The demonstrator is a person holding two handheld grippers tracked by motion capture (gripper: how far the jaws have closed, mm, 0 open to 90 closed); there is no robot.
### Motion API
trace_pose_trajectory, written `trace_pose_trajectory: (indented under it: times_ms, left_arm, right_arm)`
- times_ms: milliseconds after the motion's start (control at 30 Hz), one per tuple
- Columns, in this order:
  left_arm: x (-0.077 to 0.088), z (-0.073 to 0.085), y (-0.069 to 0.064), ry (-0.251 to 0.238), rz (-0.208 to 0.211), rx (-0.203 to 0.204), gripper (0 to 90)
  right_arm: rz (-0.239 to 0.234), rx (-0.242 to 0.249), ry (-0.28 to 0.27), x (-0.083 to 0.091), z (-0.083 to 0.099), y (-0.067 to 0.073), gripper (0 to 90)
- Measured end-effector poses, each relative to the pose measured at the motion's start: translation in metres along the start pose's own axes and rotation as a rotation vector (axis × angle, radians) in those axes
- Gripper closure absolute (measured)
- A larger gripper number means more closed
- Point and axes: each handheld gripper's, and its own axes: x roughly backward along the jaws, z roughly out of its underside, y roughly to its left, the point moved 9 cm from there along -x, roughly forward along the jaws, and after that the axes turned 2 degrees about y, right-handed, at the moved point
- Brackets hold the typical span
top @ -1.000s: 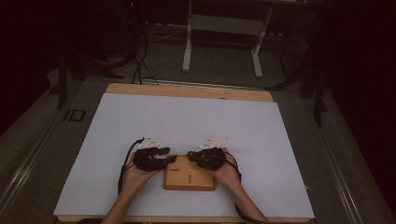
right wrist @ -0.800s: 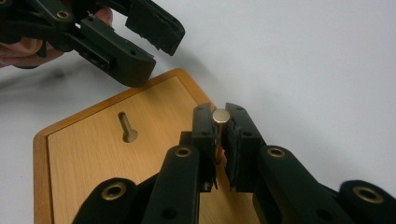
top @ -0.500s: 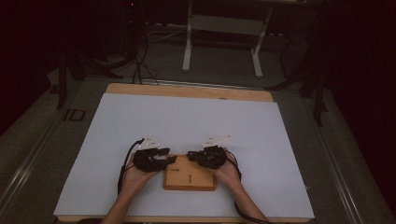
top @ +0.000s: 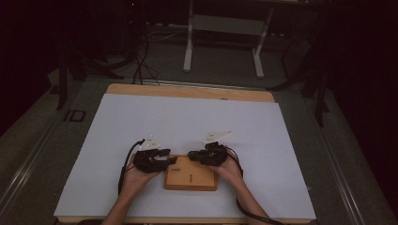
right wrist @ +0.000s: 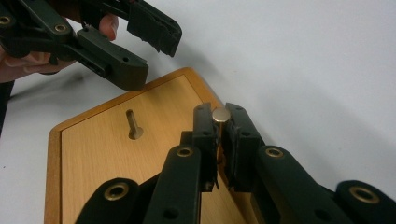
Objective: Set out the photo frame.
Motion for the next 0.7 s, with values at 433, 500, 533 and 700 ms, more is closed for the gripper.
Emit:
trace_pose_trajectory:
  times_ms: [433, 500, 533, 700]
  left_arm:
    - [0.011, 0.012, 0.014, 0.021, -0.046, -0.02, 52.3]
    - [0.012, 0.012, 0.016, 0.014, -0.044, -0.018, 52.3]
    - [0.013, 0.012, 0.017, 0.014, -0.045, -0.018, 52.2]
    - [0.017, 0.013, 0.017, 0.003, -0.035, -0.017, 52.2]
  right_arm:
    - [-0.051, -0.06, 0.003, -0.001, -0.003, -0.007, 84.4]
    - [-0.055, -0.065, 0.0, -0.001, -0.003, -0.008, 84.4]
    - [-0.056, -0.067, 0.0, -0.002, -0.003, -0.009, 84.4]
    - [-0.063, -0.084, -0.001, -0.002, -0.004, -0.011, 84.4]
